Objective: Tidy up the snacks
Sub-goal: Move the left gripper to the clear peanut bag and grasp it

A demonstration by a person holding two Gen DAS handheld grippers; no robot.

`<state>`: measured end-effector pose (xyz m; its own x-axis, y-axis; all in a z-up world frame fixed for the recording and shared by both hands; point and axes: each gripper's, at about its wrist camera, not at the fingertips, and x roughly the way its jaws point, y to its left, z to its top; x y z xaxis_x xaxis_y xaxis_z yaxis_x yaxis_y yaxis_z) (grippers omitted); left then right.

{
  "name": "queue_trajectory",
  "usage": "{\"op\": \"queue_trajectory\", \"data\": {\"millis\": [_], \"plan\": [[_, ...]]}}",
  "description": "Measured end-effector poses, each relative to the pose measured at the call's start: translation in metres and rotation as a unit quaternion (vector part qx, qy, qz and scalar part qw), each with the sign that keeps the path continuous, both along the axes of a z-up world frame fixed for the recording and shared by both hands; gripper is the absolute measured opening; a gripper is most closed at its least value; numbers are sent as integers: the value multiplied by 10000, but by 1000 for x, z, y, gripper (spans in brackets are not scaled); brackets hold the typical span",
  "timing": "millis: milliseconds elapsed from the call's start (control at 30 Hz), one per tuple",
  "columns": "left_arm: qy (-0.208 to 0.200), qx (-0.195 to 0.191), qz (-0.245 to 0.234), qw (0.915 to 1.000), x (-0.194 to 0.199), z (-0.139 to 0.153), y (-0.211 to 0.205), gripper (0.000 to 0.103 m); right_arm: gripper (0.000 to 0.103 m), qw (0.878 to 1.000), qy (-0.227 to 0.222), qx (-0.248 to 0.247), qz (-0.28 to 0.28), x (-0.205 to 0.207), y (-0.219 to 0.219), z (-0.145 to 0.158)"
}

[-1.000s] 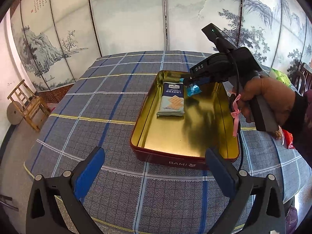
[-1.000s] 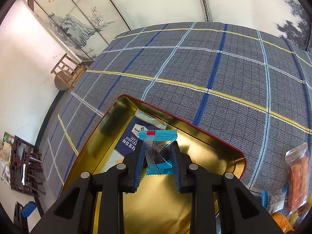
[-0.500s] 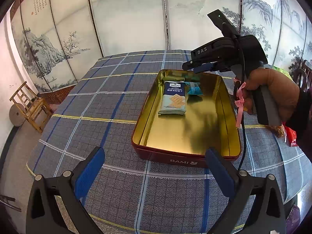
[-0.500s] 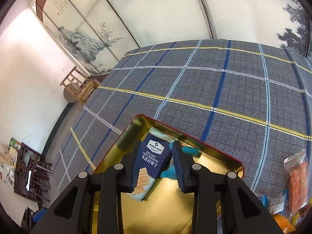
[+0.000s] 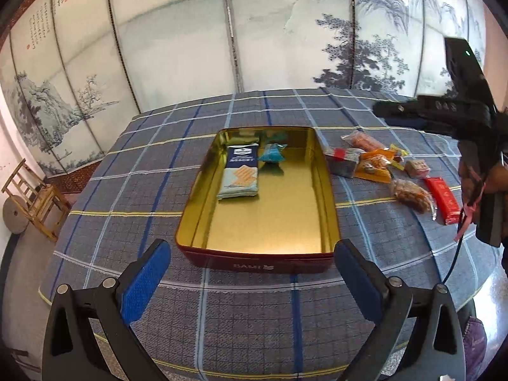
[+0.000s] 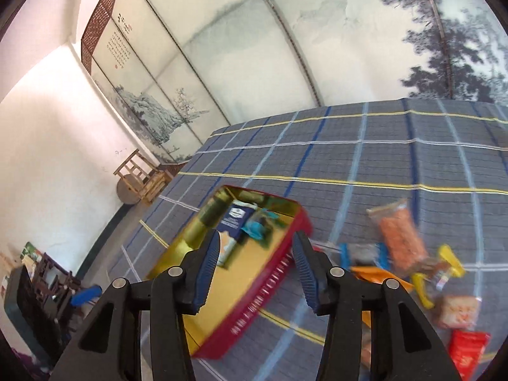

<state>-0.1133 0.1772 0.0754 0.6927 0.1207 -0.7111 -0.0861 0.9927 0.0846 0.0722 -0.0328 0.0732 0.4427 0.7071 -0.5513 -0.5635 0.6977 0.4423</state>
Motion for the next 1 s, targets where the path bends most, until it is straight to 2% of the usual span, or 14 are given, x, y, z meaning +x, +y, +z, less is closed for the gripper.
{"op": "queue_trajectory", "data": {"millis": [100, 200, 267, 367, 467, 533, 567, 700, 900, 1000], "plan": [[95, -324, -365, 9988, 5, 5, -16, 102, 54, 9977, -239, -306, -556, -26, -71, -10], [281, -893, -767, 9926, 16, 9, -36, 102, 56, 9912, -191, -616, -1160, -40, -140, -31], [490, -1374, -1034, 9839, 29, 8, -52, 102, 56, 9836, -73, -891, -1565, -46, -179, -49], [910, -2201, -1239, 9633, 57, 0, -76, 102, 56, 9757, 68, -995, -1949, -46, -222, -71], [1204, -2641, -1011, 9516, 91, -14, -100, 101, 56, 9741, 175, -864, -2084, -43, -247, -86], [1569, -2882, -863, 9407, 116, -28, -118, 99, 56, 9753, 210, -718, -2078, -45, -252, -91], [1694, -2942, -769, 9375, 127, -34, -125, 95, 56, 9763, 200, -674, -2045, -43, -252, -92], [2049, -2828, -391, 9362, 161, -52, -153, 89, 58, 9809, 84, -447, -1892, -44, -250, -90], [2302, -2252, 10, 9467, 182, -68, -187, 87, 61, 9821, 241, 164, -1860, -46, -265, -95], [2397, -2106, 226, 9475, 186, -80, -194, 87, 61, 9827, 170, 236, -1826, -48, -266, -93]]}}
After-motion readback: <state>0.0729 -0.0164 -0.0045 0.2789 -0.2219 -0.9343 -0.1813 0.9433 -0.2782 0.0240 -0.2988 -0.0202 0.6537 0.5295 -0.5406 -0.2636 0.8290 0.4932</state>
